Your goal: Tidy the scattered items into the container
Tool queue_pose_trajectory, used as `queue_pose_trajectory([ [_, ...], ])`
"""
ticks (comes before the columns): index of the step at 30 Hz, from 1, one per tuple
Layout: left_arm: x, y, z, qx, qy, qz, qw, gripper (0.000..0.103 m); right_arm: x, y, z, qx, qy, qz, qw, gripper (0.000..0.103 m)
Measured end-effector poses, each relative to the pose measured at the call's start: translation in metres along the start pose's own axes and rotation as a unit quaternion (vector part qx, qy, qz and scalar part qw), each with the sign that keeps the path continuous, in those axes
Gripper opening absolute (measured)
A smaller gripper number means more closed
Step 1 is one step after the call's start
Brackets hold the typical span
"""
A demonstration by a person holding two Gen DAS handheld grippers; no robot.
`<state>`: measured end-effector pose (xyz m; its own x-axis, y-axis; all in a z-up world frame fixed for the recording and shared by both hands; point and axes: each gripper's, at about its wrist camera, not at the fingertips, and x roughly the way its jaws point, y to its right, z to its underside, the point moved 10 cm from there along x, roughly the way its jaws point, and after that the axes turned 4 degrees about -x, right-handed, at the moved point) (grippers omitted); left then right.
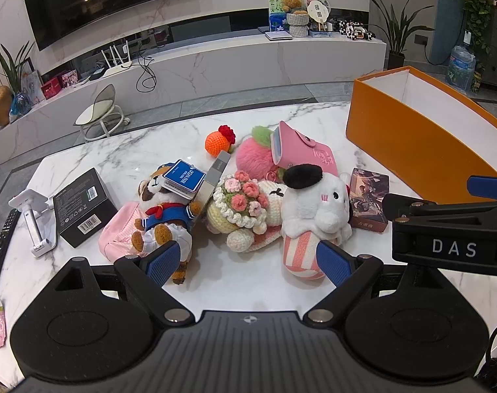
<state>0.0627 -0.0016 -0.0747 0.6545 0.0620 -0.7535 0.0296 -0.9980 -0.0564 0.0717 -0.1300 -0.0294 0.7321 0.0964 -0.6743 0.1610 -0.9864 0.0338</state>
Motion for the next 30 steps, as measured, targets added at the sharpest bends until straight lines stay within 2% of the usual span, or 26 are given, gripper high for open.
queue_pose_trajectory([
  [16, 0.0, -0.002, -0.003, 0.001, 0.006, 0.004, 1.0, 0.103, 0.001, 0.002, -0.002, 0.002, 0.003, -0.007, 1.0, 0.103],
  [21, 0.009, -0.013, -0.009, -0.024, 0.022, 0.03, 0.999, 0.103, -0.002, 0.018, -0.017, 0.016, 0.036, -0.02, 0.999, 0.103],
  [25, 0.013, -0.008, -0.012, -0.026, 0.031, 0.059, 0.9974, 0.103, -0.003, 0.046, -0.033, 0.04, 0.069, 0.002, 0.997, 0.103],
  [27, 0.017, -0.003, -0.011, -0.02, 0.031, 0.069, 0.997, 0.103, 0.002, 0.056, -0.033, 0.065, 0.06, 0.004, 0.996, 0.103],
  [30, 0.023, 0.005, -0.008, -0.012, 0.027, 0.079, 0.9965, 0.103, 0.013, 0.062, -0.028, 0.099, 0.034, -0.018, 0.994, 0.103],
])
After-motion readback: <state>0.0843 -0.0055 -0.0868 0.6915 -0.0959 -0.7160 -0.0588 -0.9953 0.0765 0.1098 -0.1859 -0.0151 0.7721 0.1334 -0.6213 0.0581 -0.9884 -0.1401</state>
